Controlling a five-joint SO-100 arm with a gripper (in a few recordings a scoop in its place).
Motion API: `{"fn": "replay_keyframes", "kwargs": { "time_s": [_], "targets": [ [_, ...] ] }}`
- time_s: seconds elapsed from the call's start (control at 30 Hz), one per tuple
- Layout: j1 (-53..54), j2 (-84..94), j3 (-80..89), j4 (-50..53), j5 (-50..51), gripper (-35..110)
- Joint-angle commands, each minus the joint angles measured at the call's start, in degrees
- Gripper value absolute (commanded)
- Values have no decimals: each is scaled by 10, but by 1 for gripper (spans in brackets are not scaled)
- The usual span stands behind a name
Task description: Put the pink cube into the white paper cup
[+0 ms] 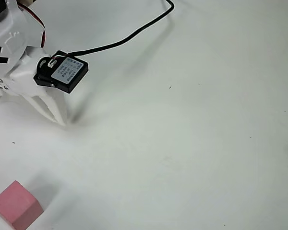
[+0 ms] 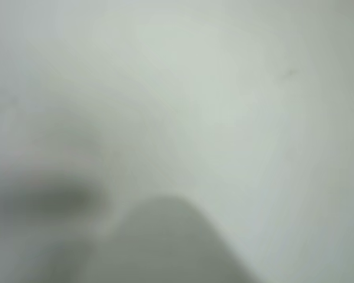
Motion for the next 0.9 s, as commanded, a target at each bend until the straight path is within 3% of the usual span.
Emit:
{"fn": "replay_keyframes", "kwargs": {
  "time_s": [0.0,0.87],
  "targets": [
    [-56,138,-6,4,34,0],
    [-66,140,-8,3,56,0]
  ]
}}
